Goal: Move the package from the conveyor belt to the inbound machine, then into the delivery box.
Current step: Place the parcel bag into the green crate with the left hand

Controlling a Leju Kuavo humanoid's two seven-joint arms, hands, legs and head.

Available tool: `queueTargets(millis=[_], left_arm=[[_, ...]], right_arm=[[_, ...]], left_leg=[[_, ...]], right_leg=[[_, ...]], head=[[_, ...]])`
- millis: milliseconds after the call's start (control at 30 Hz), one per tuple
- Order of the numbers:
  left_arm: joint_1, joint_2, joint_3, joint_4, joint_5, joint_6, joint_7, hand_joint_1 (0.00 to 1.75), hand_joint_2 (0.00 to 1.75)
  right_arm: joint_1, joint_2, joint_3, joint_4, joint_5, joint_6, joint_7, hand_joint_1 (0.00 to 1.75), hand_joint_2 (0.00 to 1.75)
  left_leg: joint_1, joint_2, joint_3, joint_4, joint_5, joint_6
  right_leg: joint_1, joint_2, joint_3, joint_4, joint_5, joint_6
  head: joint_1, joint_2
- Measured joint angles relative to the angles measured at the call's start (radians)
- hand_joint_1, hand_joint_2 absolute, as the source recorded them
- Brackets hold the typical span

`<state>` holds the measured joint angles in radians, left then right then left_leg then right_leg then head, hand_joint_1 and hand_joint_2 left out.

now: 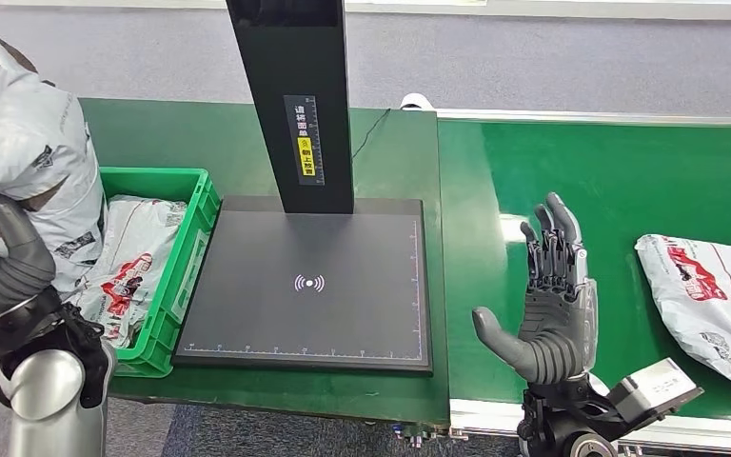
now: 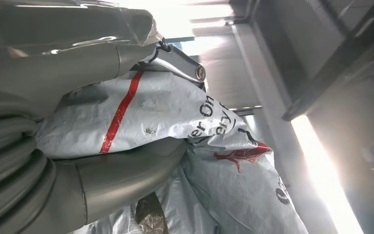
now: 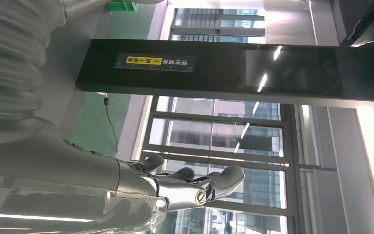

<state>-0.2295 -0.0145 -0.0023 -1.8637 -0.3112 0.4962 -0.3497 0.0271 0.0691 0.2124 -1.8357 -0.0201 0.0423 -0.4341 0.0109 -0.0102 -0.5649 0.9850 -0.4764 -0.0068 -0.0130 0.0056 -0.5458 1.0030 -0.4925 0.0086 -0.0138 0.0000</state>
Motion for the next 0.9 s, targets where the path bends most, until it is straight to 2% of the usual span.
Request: queueTargets(millis=[333, 467, 700, 733, 833, 867, 900], left_arm=[[0.048, -0.03, 0.143, 0.245, 0.015, -0.109, 0.074, 1.75, 1.75], [0.059, -0.038, 0.174, 0.305, -0.014, -0.141, 0.111, 1.75, 1.75], [0.07, -0.049, 0.201, 0.355, -0.026, -0.153, 0.119, 1.74, 1.75], [0.071, -0.05, 0.204, 0.358, -0.027, -0.153, 0.12, 1.44, 1.75], [0.071, -0.052, 0.209, 0.364, -0.03, -0.156, 0.121, 0.14, 1.75], [0.071, -0.052, 0.21, 0.365, -0.032, -0.159, 0.121, 0.0, 1.75], [0.071, -0.053, 0.21, 0.365, -0.034, -0.163, 0.122, 0.0, 1.75]], right_arm=[[0.014, 0.011, -0.019, -0.011, 0.0, 0.009, 0.005, 0.0, 1.75], [0.015, 0.019, -0.024, -0.012, 0.004, 0.02, 0.01, 0.0, 1.75], [0.026, 0.027, -0.025, -0.022, 0.012, 0.027, 0.014, 0.0, 1.75], [0.028, 0.027, -0.025, -0.023, 0.012, 0.027, 0.015, 0.0, 1.75], [0.032, 0.027, -0.026, -0.025, 0.012, 0.027, 0.015, 0.0, 1.75], [0.033, 0.027, -0.026, -0.025, 0.012, 0.028, 0.015, 0.0, 1.75], [0.034, 0.027, -0.026, -0.025, 0.012, 0.029, 0.015, 0.0, 1.75]], left_leg=[[0.0, 0.001, 0.0, 0.0, 0.0, 0.0], [0.0, 0.001, -0.001, 0.0, 0.0, 0.0], [0.0, 0.0, -0.001, 0.0, 0.0, 0.0], [0.0, 0.001, -0.001, 0.0, 0.0, 0.0], [0.0, 0.0, -0.001, 0.0, 0.0, 0.0], [0.0, 0.0, -0.001, 0.0, 0.0, 0.0], [0.0, 0.0, -0.001, 0.0, 0.0, 0.0]], right_leg=[[0.0, 0.001, -0.001, 0.0, 0.0, 0.0], [0.0, 0.001, -0.001, 0.0, 0.0, 0.0], [0.0, 0.001, -0.001, 0.0, 0.0, 0.0], [0.0, 0.001, -0.001, 0.0, 0.0, 0.0], [0.0, 0.001, -0.001, 0.0, 0.0, 0.0], [0.0, 0.001, -0.001, 0.0, 0.0, 0.0], [0.0, 0.001, -0.001, 0.0, 0.0, 0.0]], head=[[0.0, 0.0], [0.0, 0.0], [0.0, 0.0], [0.0, 0.0], [0.0, 0.0], [0.0, 0.0], [0.0, 0.0]])
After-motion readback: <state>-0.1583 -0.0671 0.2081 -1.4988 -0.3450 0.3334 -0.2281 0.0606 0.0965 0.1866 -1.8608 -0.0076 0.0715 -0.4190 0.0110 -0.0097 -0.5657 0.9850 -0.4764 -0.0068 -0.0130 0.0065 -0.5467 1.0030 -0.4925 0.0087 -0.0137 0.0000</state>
